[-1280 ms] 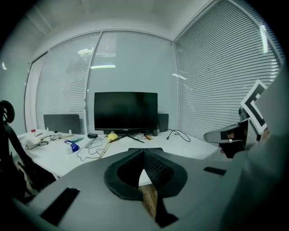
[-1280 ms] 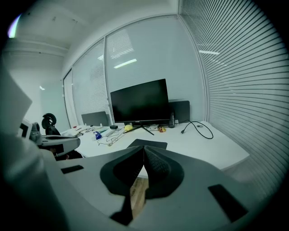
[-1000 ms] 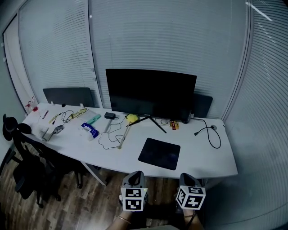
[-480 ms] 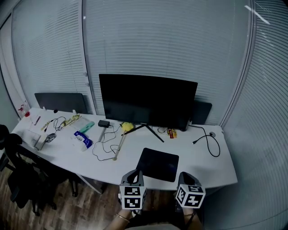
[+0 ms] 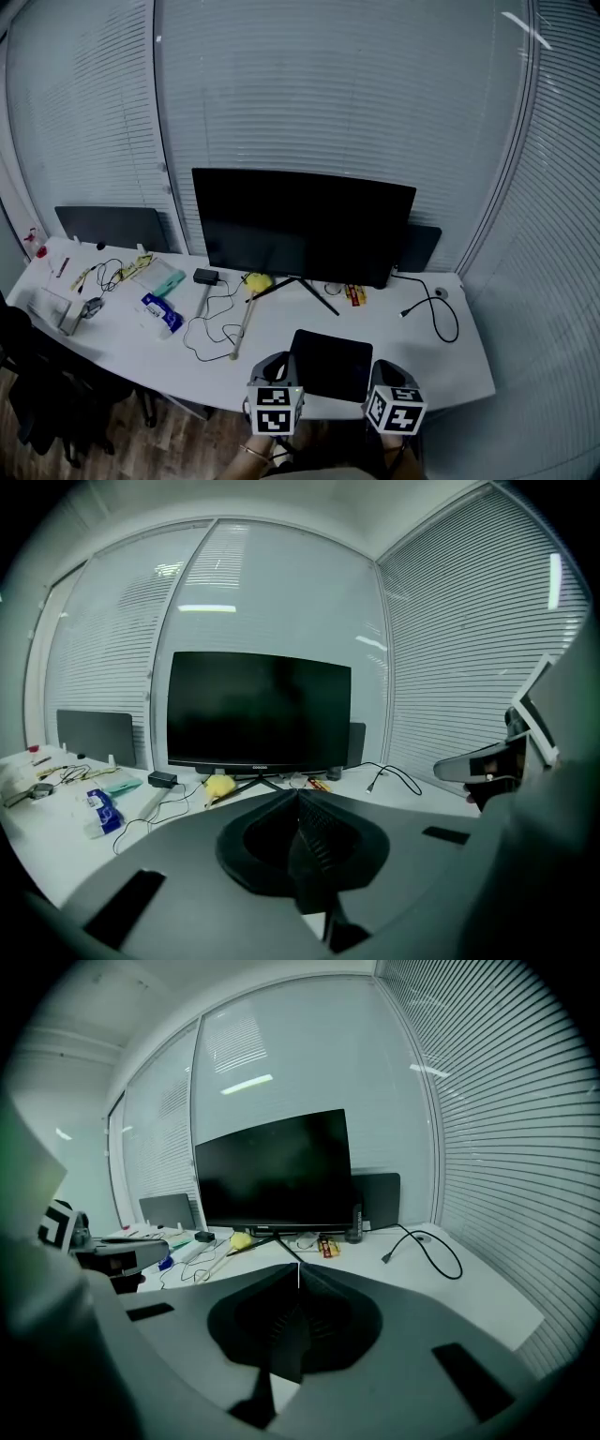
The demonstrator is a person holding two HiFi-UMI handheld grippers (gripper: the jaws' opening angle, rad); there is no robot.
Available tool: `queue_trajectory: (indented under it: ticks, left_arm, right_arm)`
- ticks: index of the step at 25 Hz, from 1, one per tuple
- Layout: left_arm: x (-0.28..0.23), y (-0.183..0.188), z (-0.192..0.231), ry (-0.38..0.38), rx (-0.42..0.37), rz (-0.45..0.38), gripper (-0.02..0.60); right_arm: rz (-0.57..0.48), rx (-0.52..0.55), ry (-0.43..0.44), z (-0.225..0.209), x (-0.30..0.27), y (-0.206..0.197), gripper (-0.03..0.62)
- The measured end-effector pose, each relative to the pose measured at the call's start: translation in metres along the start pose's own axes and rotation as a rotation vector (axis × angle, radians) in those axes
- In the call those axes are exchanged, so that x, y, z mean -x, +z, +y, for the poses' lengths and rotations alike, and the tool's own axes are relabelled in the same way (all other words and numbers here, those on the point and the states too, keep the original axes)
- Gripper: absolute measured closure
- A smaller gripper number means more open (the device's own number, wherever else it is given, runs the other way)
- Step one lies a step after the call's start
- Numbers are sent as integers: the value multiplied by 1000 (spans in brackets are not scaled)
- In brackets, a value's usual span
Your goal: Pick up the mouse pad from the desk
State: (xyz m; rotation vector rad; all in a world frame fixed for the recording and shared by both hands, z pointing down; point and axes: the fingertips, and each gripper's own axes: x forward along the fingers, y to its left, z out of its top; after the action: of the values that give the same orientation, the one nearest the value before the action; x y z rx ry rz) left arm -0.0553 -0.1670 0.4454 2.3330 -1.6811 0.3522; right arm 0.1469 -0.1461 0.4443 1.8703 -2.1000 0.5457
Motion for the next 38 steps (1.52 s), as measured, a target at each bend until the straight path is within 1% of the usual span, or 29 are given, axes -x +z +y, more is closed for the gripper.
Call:
queue_trajectory:
  ticks: [12, 18, 23, 28, 33, 36, 38]
  left_arm:
    - [-61, 25, 38, -32, 3, -3, 565]
    - [-91, 40, 46, -64, -9, -10, 565]
    - [-106, 33, 49, -72, 0, 7, 565]
    - [-109, 23, 42, -63, 15, 50, 565]
    - [-107, 22, 41, -41, 4, 69, 565]
    - [-109, 19, 44, -22, 17, 80, 563]
    - [-109, 14, 39, -25, 22, 93, 563]
  right_arm:
    - [-15, 7, -35, 10, -56, 38, 560]
    - [-20, -8, -65, 6, -79, 51, 560]
    - [-2, -16, -73, 4, -86, 48, 560]
    - [46, -21, -66, -6, -94, 39, 560]
    - [44, -10, -36, -8, -105, 48, 560]
    - [57, -2, -20, -7, -109, 47, 560]
    - [70, 2, -14, -8, -109, 42, 560]
